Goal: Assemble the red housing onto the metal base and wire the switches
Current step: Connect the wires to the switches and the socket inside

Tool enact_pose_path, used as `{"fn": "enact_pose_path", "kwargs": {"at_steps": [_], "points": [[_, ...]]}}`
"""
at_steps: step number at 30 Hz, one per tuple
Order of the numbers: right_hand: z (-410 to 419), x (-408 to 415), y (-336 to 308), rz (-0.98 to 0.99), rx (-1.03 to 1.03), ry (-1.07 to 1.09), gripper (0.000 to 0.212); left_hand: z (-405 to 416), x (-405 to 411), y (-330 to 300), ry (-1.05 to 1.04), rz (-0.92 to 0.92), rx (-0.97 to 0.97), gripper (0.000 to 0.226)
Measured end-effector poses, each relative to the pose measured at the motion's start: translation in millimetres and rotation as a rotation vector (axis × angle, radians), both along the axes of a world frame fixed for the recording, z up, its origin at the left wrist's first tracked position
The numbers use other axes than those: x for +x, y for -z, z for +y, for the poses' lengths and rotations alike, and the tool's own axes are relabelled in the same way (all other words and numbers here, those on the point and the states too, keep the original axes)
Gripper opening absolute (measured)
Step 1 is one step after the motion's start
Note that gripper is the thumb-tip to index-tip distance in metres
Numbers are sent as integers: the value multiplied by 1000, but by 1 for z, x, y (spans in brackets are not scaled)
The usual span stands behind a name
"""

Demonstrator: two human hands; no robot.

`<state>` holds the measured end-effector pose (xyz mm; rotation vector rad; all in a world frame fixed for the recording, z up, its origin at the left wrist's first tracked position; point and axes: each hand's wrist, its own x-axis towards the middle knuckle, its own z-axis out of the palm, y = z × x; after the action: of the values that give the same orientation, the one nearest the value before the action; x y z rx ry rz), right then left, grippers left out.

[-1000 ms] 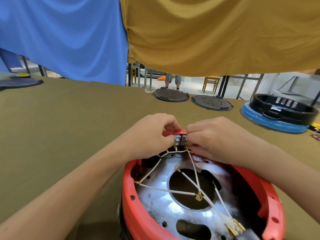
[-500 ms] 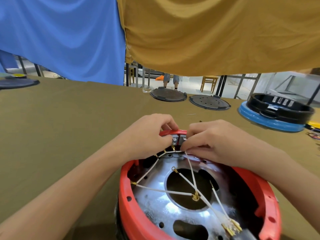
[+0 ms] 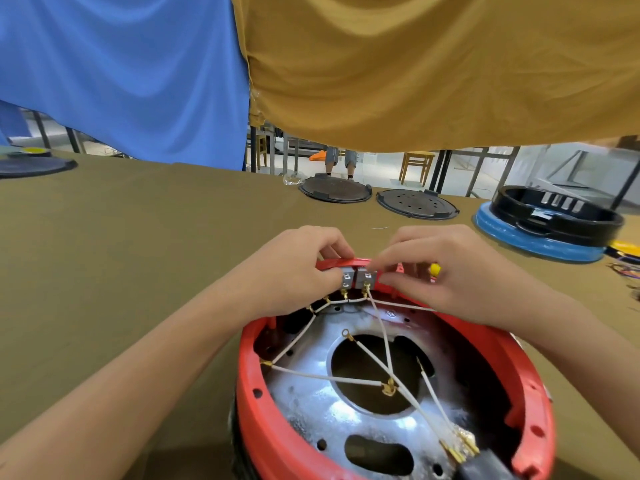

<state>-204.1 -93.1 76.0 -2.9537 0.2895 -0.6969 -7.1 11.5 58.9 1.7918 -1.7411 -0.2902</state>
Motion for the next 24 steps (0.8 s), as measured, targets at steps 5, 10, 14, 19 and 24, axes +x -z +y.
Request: {"fn": "enact_pose_path", "kwargs": {"at_steps": [5,10,14,19,24], "points": [[-4,0,4,-31,119,172,37,2,-2,-1,4,1,9,20],[1,9,10,67,152,230,34,3,-5,-2,4,-29,-14,16],[1,11,9,84,146,241,32,2,-5,-2,-11,-105,-34,14],[1,9,10,65,172,233,27,3,-6,-2,-7,-119,-34,14],[1,14,9,89,135,267,25,2,-6,-3,-3,-154,-38,16]]}}
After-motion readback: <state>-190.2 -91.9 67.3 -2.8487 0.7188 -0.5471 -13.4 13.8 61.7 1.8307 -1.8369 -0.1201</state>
